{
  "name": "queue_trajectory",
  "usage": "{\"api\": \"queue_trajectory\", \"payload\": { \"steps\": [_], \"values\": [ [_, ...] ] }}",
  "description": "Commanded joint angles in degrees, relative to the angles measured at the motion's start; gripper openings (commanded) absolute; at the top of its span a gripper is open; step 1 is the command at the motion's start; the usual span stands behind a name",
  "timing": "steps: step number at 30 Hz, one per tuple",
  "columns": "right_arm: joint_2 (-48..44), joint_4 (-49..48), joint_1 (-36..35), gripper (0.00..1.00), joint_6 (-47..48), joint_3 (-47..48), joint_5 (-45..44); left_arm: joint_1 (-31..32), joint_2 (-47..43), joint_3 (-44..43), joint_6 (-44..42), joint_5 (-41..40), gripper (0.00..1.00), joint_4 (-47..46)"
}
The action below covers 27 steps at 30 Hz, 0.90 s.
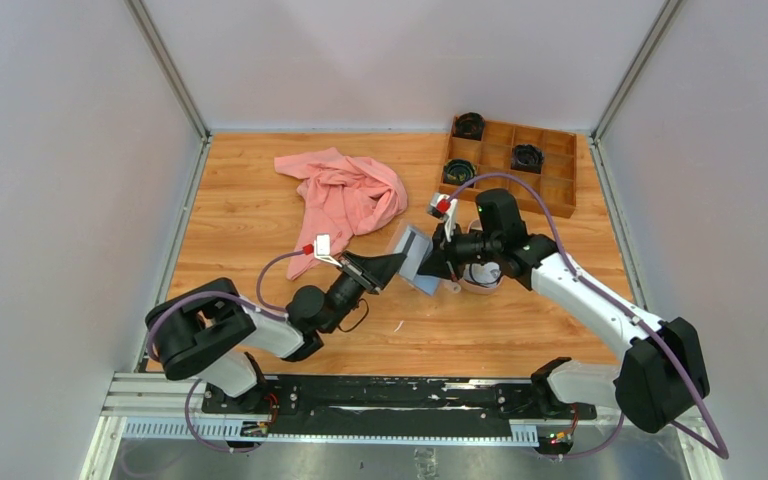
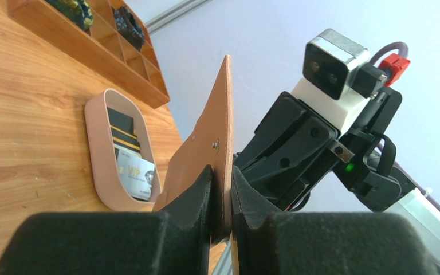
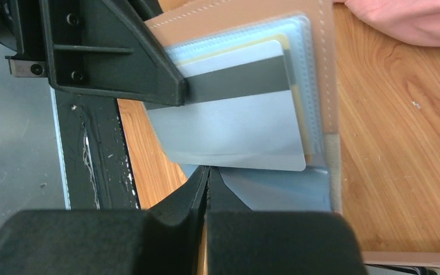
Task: Put the credit cards into the card holder
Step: Insert the credit card into the card holder.
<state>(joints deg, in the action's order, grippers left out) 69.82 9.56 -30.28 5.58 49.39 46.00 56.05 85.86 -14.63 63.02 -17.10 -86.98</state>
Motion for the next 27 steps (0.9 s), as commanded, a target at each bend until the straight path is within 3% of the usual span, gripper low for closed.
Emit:
{"api": "queue_trajectory", "payload": {
  "steps": [1, 11, 16, 19, 27],
  "values": [
    [-0.98, 2.52, -1.47, 0.00, 5.74, 4.30, 1.73, 0.64, 2.56, -1.52, 1.09, 4.07, 0.15, -0.45],
    [-0.95, 6.48, -1.42, 0.00, 11.65, 5.16, 2.05, 0.64, 4.89, -1.36, 2.32, 7.13, 0.17, -0.40],
    [-0.89, 7.09, -0.66, 0.00, 13.00, 5.05, 3.09, 0.64, 4.33, -0.92, 1.70, 6.85, 0.06, -0.55],
    [-1.33, 8.22, 0.99, 0.00, 14.18, 5.43, 7.13, 0.64, 3.23, 0.13, 0.64, 5.63, 0.00, -0.45],
    [-3.77, 10.14, 8.10, 0.01, 16.39, 5.33, 23.08, 0.64, -0.41, 3.50, -3.32, 4.35, 0.00, 2.07]
  ]
}}
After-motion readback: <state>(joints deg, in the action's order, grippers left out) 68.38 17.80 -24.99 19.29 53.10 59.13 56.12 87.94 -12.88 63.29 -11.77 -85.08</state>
